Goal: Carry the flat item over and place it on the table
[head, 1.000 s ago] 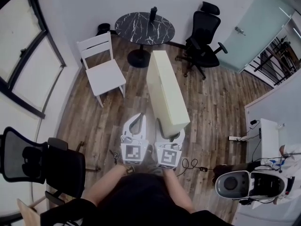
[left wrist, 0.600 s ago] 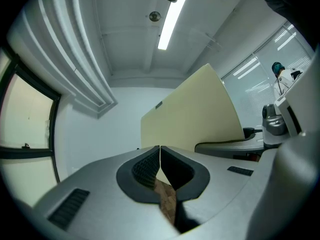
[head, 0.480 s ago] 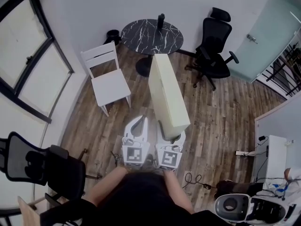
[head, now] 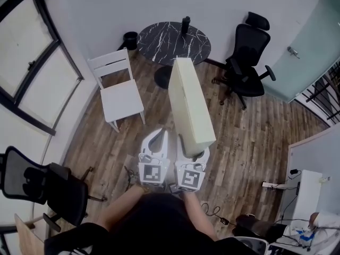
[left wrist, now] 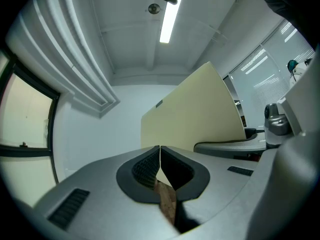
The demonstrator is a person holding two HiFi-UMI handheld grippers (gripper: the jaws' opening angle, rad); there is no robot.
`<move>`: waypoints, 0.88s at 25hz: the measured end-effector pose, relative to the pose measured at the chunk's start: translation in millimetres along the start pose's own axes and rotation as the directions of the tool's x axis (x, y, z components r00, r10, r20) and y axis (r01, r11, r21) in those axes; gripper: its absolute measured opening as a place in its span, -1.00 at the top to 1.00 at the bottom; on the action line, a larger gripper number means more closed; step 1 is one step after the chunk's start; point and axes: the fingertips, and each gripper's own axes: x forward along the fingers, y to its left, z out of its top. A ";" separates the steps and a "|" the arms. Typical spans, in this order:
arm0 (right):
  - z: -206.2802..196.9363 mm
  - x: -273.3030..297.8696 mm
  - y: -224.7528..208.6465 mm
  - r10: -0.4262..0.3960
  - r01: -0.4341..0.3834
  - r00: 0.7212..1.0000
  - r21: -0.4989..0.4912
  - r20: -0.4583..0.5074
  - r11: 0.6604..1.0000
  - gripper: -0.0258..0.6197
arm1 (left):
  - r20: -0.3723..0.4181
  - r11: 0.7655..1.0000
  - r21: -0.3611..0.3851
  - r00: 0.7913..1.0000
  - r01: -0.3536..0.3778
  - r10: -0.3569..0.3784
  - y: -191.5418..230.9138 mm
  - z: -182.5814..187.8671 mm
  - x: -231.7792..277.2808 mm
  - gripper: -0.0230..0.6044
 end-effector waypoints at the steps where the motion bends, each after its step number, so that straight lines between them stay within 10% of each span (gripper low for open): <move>1: -1.0 6.8 -4.6 0.000 0.000 1.000 0.003 0.003 1.000 0.02 | 0.007 1.000 0.013 1.000 0.001 -0.001 0.2 -0.2 8.4 0.92; 22: -18.2 204.0 5.2 -0.022 0.020 0.998 -0.035 -0.057 0.999 0.03 | 0.035 0.998 -0.048 0.999 0.036 -0.035 123.6 -28.7 162.3 0.92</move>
